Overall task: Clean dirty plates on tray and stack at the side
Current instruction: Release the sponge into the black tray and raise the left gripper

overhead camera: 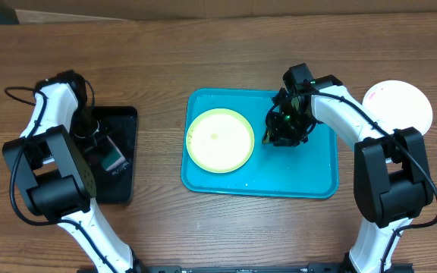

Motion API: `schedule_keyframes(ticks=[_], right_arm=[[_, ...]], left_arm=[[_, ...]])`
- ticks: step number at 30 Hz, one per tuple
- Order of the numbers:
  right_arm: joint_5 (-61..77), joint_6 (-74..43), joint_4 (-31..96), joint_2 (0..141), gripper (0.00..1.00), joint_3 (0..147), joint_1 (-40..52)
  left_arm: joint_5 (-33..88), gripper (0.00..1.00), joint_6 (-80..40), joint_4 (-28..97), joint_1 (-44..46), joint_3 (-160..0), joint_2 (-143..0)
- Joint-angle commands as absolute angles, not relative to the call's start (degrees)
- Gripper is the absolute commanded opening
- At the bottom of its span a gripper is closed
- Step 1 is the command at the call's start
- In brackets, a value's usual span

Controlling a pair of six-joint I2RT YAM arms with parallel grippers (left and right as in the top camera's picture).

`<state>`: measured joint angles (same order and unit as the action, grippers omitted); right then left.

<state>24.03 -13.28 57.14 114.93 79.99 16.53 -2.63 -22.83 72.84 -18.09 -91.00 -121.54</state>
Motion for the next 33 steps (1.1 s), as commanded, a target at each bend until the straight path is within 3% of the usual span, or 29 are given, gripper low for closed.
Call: schedule_keyframes(ticks=[1, 8, 15, 23, 33], right_arm=[[24.6, -13.1, 56.9, 115.3, 0.33, 80.7, 16.4], [25.1, -13.0, 59.6, 115.3, 0.33, 82.7, 16.3], [26.2, -13.0, 63.8, 115.2, 0.34, 85.4, 16.4], [25.6, -11.9, 63.7, 115.2, 0.36, 85.4, 16.4], [25.6, -11.7, 63.2, 115.2, 0.37, 85.4, 16.4]], left_arm=[[-4.7, 0.04, -24.0, 78.3, -18.4, -101.5, -122.4], [-2.8, 0.04, -24.1, 91.7, -17.8, -120.8, -121.7], [-1.7, 0.04, -24.1, 94.5, -17.1, -118.7, -121.7], [-1.7, 0.05, -24.9, 86.2, -16.2, -101.7, -121.7], [-4.0, 0.04, -26.0, 66.5, -16.2, -84.9, -121.7]])
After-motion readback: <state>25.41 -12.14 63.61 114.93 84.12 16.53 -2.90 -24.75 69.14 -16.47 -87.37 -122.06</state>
